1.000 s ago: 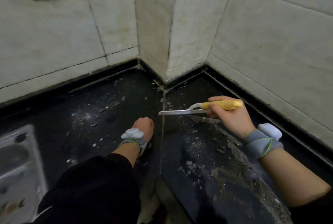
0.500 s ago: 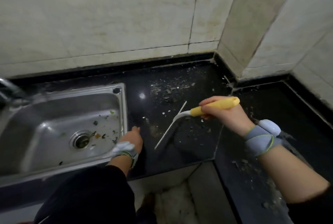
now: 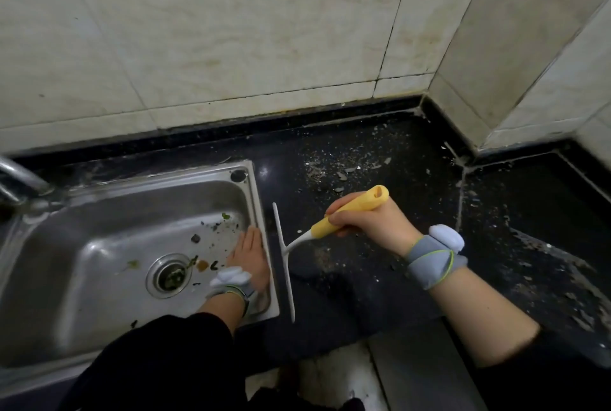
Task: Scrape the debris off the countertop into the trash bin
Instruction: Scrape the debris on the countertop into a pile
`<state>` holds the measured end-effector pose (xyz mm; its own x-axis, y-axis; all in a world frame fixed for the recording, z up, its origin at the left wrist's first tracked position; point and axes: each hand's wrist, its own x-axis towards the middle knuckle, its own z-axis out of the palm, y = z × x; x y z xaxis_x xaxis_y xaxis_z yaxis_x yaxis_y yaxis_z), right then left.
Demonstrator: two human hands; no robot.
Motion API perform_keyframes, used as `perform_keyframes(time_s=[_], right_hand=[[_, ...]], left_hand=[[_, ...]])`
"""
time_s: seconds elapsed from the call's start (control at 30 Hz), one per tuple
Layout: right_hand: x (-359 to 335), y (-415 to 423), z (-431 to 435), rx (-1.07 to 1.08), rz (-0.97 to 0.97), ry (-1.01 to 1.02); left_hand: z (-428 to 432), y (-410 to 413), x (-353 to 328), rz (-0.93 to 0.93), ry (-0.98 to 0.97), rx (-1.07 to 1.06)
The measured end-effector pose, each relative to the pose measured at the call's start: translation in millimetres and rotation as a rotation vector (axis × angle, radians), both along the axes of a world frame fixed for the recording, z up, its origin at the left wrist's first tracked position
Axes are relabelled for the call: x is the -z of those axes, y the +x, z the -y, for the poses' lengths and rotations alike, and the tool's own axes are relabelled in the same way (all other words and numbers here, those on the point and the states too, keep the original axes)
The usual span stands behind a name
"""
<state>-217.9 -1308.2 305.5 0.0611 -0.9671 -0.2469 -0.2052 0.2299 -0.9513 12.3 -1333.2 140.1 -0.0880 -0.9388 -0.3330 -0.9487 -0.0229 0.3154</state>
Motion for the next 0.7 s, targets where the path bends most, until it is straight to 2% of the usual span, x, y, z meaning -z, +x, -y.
perform_keyframes(time_s=[0.33,0.57,0.7], right_hand=[[5,-24,19,0.005,-0.04,0.203],[-17,-71,41,0.068,-0.131,0.172],[-20,-60,43,0.029,-0.024,0.149]], left_hand=[[13,-17,10,0.052,-0.01,-0.016],[11,-25,10,0.105,0.0,-0.049],[11,-24,11,0.147,0.002,-0.046]])
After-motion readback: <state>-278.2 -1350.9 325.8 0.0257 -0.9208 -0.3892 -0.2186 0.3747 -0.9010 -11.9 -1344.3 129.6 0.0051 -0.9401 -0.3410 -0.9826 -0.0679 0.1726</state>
